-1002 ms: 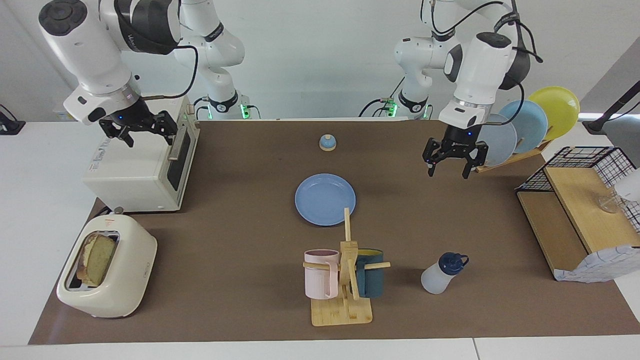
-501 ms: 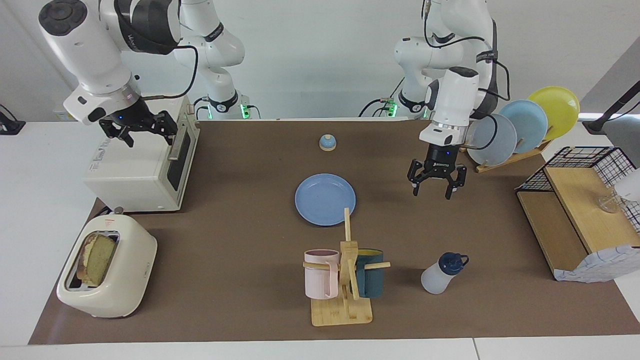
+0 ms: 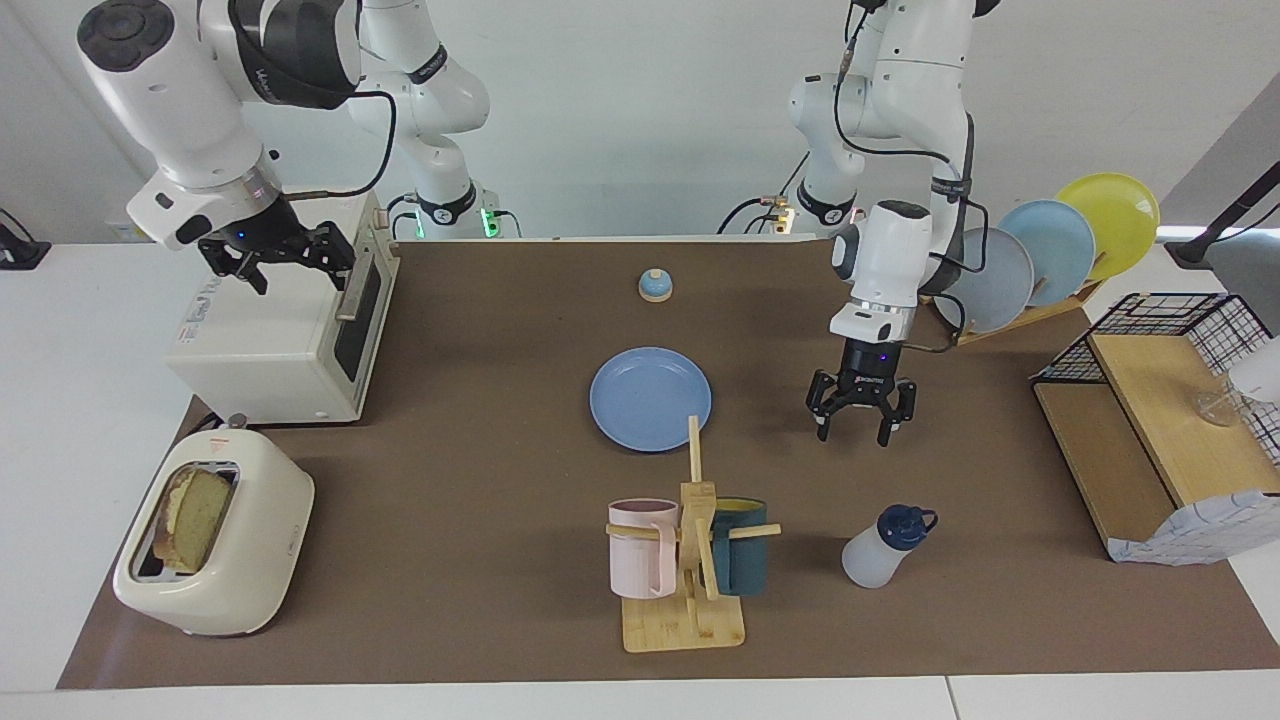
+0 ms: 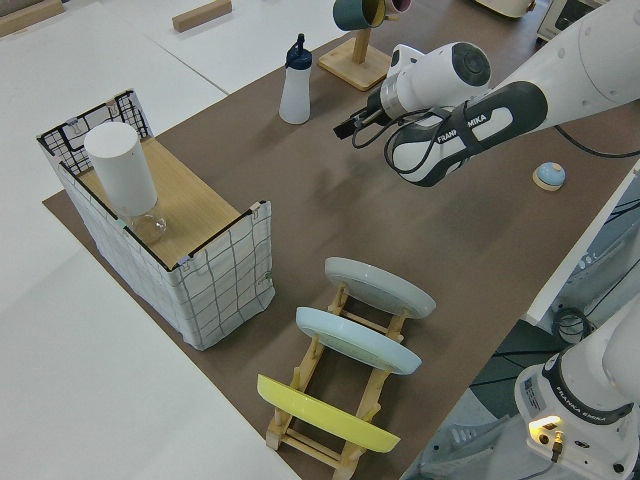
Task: Put bread on plate and add seasoning
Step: 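Move the left gripper out toward the blue-capped squeeze bottle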
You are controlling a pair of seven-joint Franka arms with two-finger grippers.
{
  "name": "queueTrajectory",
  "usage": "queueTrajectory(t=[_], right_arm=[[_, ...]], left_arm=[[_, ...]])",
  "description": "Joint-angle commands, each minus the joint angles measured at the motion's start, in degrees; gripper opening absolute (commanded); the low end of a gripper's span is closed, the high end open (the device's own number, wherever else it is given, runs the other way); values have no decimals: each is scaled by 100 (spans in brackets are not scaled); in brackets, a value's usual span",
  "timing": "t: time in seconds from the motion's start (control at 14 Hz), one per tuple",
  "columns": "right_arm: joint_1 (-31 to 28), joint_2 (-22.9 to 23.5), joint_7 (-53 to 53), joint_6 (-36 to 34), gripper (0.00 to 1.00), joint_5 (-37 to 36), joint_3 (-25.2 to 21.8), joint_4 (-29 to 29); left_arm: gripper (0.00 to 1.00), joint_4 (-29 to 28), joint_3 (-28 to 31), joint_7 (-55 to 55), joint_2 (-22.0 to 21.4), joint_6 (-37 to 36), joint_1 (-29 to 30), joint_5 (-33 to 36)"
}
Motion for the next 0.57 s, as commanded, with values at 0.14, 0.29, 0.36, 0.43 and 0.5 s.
queueTrajectory(t=[0.14, 0.29, 0.36, 0.43, 0.5], right_arm=[[-44, 37, -98, -77, 100, 84, 2, 81], [-44, 37, -98, -77, 100, 84, 2, 81], [-44, 37, -98, -77, 100, 84, 2, 81], [-44, 37, -98, -77, 100, 84, -7, 81], [-44, 37, -98, -77, 100, 84, 2, 81]], left_arm=[[100, 759, 1584, -28, 854, 272, -1687, -475], [100, 1005, 2448, -28, 1178, 282, -2672, -895], [100, 1076, 2904, -28, 1354, 273, -3129, -1080], [100, 1189, 3204, -28, 1478, 238, -3447, -1169], [100, 1260, 3312, -28, 1601, 220, -3581, -1256]])
